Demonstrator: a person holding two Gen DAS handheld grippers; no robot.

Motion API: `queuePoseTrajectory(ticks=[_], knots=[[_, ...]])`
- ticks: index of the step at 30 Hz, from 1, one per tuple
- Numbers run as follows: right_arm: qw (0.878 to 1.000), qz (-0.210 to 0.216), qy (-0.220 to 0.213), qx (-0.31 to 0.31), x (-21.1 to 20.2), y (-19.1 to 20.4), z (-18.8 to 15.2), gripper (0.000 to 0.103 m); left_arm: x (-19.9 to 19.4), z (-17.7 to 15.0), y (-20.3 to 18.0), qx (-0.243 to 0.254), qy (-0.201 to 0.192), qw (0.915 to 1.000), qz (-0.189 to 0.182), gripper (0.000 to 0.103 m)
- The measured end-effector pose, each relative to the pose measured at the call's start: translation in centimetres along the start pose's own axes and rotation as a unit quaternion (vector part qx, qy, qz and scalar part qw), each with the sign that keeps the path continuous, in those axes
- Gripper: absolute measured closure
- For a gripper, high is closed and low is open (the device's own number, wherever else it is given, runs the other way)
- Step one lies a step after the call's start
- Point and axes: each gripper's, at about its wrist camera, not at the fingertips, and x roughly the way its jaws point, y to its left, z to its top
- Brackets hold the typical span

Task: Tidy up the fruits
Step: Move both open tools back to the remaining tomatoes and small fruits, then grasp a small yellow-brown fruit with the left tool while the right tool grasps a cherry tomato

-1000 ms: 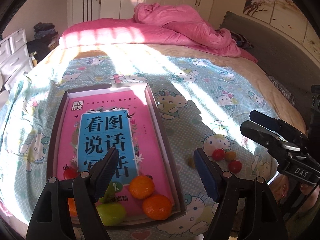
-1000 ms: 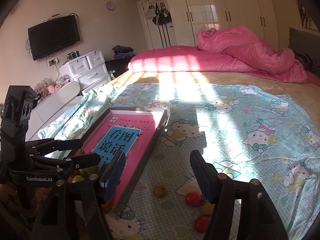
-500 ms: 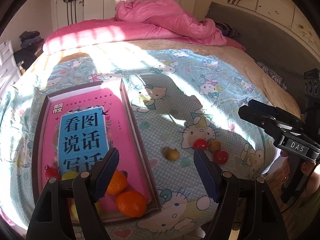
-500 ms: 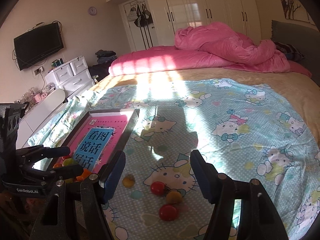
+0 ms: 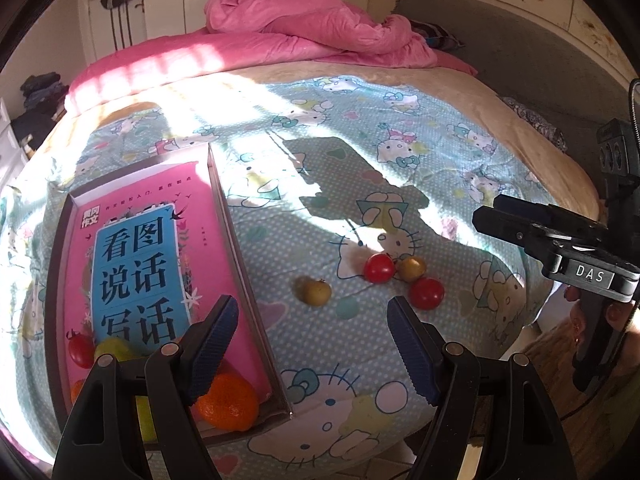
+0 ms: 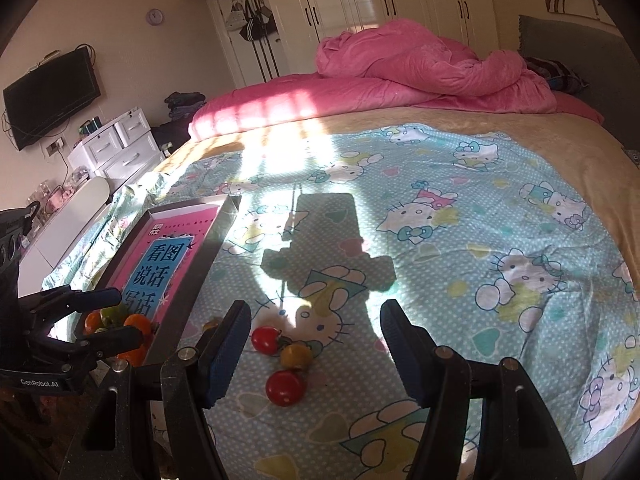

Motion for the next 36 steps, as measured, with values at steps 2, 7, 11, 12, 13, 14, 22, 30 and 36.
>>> queuePoseTrajectory(ticks=[2,7,11,12,13,14,22,30,36], knots=[[1.000,0.006,0.010,0.002,0.2,-0.2,-0.3,0.036,0.5,0.0,-0.2,0.003,0.007,1.0000,0.002,0.025],[0.999,0.015,0.045,0.001,1.2,0.0,-1.4,0.036,1.8,-0.3,-0.4,0.008,0.022,0.9997,0.000,0.025],[0.997,0.022,0.080,0.002,2.4,0.3,-2.4,0.036,2.5,-0.6,-0.2,0.006,0.029,0.9996,-0.002,0.025],[0.996,0.025,0.088,0.001,2.7,0.4,-2.6,0.036,2.5,-0.6,-0.2,0.006,0.029,0.9996,-0.002,0.025],[0.995,0.026,0.095,-0.001,3.0,0.5,-2.7,0.036,2.6,-0.6,-0.1,0.007,0.029,0.9995,-0.003,0.025],[0.995,0.026,0.099,-0.004,3.2,0.6,-2.9,0.036,2.7,-0.6,-0.1,0.008,0.029,0.9995,-0.005,0.025],[0.992,0.027,0.124,-0.026,4.4,1.8,-3.9,0.036,3.6,-0.4,-0.7,0.023,0.030,0.9992,-0.010,0.030],[0.988,0.016,0.148,-0.043,5.9,2.4,-4.8,0.042,4.8,0.0,-0.8,0.026,0.040,0.9986,-0.023,0.040],[0.987,0.015,0.147,-0.057,6.3,3.0,-5.0,0.048,6.3,0.6,-0.7,0.023,0.052,0.9982,-0.022,0.048]])
